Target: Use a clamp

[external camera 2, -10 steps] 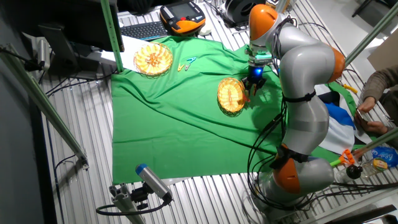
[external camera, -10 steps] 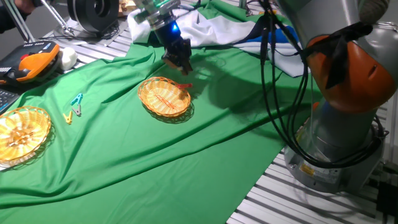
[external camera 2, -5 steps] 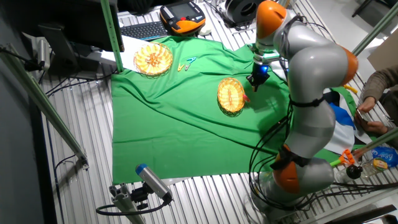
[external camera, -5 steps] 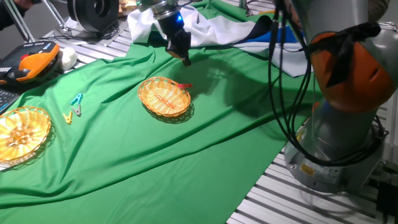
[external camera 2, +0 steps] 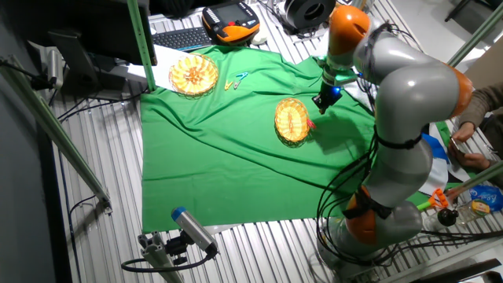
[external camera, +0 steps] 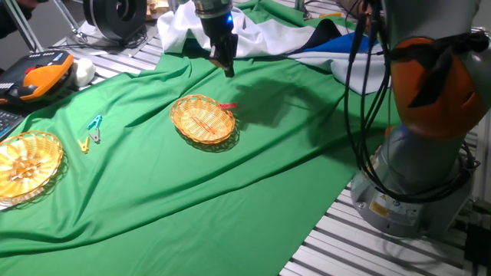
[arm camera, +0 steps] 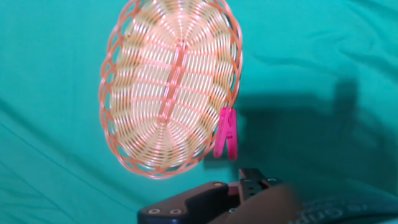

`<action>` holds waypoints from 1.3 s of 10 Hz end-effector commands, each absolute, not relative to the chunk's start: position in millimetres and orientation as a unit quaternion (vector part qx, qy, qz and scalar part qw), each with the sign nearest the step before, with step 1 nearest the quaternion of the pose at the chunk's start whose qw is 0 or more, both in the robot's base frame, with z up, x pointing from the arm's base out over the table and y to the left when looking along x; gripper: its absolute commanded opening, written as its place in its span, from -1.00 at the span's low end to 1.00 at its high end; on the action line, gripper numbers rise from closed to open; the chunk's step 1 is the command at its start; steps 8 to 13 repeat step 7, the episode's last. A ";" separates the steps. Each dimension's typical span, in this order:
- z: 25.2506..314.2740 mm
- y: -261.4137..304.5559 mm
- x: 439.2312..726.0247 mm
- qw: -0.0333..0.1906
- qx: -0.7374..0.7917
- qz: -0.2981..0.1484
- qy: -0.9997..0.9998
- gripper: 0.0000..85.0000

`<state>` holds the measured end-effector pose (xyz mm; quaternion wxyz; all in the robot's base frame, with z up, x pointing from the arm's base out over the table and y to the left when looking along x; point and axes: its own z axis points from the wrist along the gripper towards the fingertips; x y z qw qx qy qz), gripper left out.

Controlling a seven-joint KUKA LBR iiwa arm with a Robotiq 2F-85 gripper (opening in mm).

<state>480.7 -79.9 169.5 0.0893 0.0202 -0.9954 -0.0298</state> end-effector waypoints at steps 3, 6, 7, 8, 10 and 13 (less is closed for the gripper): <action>167.7 -70.5 477.7 0.089 0.008 -0.026 -0.996 -1.00; 165.4 -69.8 479.2 0.088 -0.011 -0.039 -0.995 -1.00; 165.6 -69.9 479.1 0.089 -0.014 -0.042 -0.995 -1.00; 165.6 -69.9 479.1 0.089 -0.014 -0.042 -0.995 -1.00; 165.6 -69.9 479.1 0.089 -0.014 -0.042 -0.995 -1.00; 165.6 -69.9 479.1 0.089 -0.014 -0.042 -0.995 -1.00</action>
